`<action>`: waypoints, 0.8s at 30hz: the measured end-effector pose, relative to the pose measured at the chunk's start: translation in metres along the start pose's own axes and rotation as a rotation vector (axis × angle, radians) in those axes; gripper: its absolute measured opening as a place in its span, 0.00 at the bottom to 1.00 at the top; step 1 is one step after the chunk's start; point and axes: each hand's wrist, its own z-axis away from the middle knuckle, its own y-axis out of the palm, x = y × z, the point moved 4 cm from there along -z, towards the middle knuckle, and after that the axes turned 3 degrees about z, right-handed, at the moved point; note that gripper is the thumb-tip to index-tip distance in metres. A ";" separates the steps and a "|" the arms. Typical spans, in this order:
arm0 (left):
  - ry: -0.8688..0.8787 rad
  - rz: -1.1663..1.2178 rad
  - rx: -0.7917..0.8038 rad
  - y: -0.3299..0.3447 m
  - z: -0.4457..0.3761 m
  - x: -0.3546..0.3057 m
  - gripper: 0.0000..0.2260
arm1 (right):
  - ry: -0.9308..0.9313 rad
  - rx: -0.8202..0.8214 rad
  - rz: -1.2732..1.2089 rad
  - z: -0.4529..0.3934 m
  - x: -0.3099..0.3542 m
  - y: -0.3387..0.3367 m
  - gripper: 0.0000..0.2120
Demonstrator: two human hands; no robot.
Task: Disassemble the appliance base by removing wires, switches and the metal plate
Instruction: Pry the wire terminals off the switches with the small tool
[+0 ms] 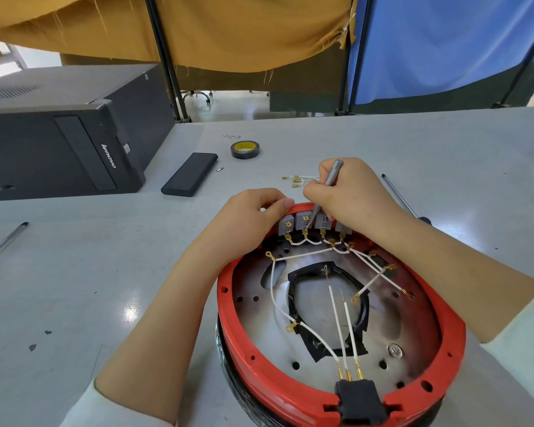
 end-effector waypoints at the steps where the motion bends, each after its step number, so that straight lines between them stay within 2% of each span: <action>1: 0.002 -0.002 -0.002 0.000 0.000 0.000 0.12 | 0.000 0.000 -0.003 -0.001 0.000 0.000 0.15; 10: 0.008 0.020 -0.007 0.000 -0.001 0.002 0.11 | -0.088 -0.116 0.010 0.008 -0.003 -0.003 0.16; 24: 0.019 0.006 0.011 0.000 -0.001 0.001 0.13 | 0.011 -0.013 -0.024 -0.002 -0.004 0.001 0.16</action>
